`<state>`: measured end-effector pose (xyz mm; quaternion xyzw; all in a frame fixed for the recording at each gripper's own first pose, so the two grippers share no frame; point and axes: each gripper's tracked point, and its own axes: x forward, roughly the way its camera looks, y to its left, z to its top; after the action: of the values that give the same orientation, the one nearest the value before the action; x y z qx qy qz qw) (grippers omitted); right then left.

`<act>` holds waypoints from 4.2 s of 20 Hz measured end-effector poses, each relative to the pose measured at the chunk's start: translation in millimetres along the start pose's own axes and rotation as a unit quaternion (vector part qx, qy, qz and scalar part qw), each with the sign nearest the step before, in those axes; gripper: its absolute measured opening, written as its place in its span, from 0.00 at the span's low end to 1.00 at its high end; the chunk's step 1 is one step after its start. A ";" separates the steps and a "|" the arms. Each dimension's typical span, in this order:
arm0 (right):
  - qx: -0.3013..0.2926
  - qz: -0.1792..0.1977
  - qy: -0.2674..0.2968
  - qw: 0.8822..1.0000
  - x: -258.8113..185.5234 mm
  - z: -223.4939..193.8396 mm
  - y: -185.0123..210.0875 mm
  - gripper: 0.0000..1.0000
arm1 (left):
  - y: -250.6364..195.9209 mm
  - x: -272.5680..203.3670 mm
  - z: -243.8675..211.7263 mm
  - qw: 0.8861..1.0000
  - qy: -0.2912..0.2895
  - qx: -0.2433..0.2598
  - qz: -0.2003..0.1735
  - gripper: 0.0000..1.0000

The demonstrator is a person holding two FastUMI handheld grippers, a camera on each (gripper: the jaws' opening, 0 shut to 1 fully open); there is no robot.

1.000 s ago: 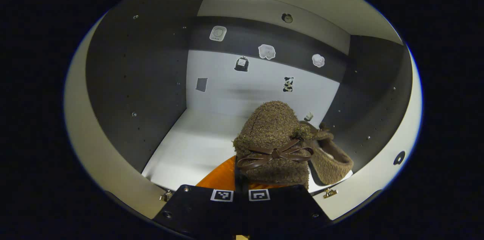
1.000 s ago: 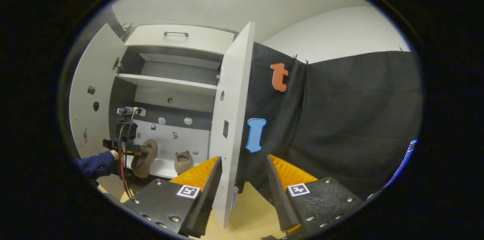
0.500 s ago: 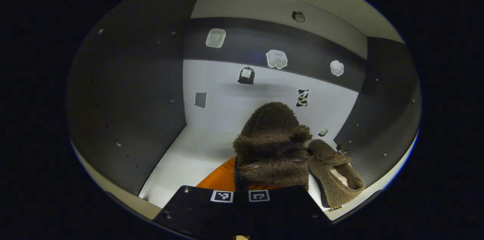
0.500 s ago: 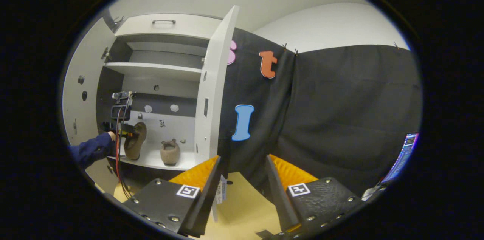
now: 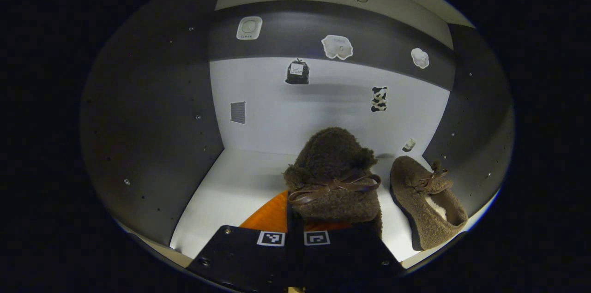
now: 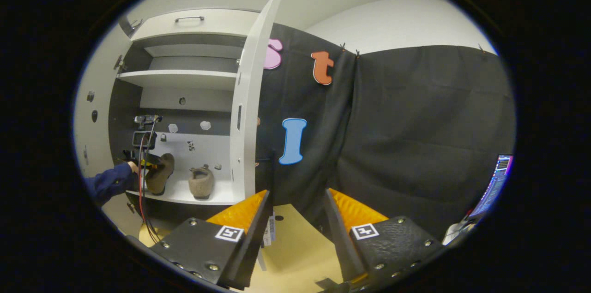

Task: Grab one shoe with the right hand and put it into the shoe cabinet, grab the other shoe with the left hand and put it into the shoe cabinet; then close the right door with the right hand and the left door with the left hand.

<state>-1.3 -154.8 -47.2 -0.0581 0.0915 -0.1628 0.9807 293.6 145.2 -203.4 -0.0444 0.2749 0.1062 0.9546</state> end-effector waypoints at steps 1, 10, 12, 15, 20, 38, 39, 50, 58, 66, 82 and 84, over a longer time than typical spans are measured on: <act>-0.002 -0.001 0.002 1.000 1.2 -1.8 -0.9 0.70 | -0.6 1.9 -1.9 1.000 0.003 0.002 -0.002 0.02; 0.005 -0.001 0.014 1.000 3.3 -8.8 -8.0 0.70 | -2.3 7.9 -25.3 0.999 0.042 -0.012 -0.020 0.13; 0.007 -0.002 0.016 1.000 2.0 -11.2 -9.6 0.70 | -1.6 6.6 -29.3 0.999 0.049 -0.008 -0.020 0.14; 0.011 0.000 0.022 1.000 -1.1 -15.6 -12.0 0.70 | -6.0 5.8 -31.8 0.998 0.053 -0.016 -0.036 0.24; 0.012 0.000 0.021 1.000 -7.2 -15.3 -15.5 0.67 | 8.4 -1.5 -38.8 0.997 0.068 -0.017 -0.023 0.64; 0.019 0.057 0.017 0.998 27.6 -0.6 0.7 0.77 | -21.4 -194.0 44.5 0.984 -0.120 0.037 -0.129 0.90; 0.019 0.059 0.016 0.998 31.7 0.8 2.0 0.77 | -24.4 -209.0 49.4 0.981 -0.131 0.037 -0.137 0.90; 0.027 0.094 0.004 0.995 46.9 5.9 15.7 0.80 | -22.1 -305.9 88.0 0.964 -0.210 0.051 -0.154 0.91; 0.024 0.104 -0.005 0.994 43.1 6.3 22.6 0.83 | -30.7 -332.3 101.6 0.956 -0.238 0.050 -0.167 0.95; 0.019 0.137 -0.003 0.990 32.6 7.7 47.8 0.83 | -34.5 -323.7 90.0 0.959 -0.223 0.040 -0.172 0.94; 0.047 0.231 0.007 0.972 21.0 6.5 104.7 0.80 | -13.7 -346.6 91.4 0.955 -0.244 0.047 -0.160 0.95; 0.055 0.241 0.009 0.969 25.2 5.1 110.1 0.83 | -15.0 -352.8 90.4 0.954 -0.246 0.050 -0.163 0.95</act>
<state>57.1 -59.2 -62.1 0.0212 0.1021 0.0730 0.9919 52.1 80.7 61.9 -0.0132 0.0255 -0.0576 0.9979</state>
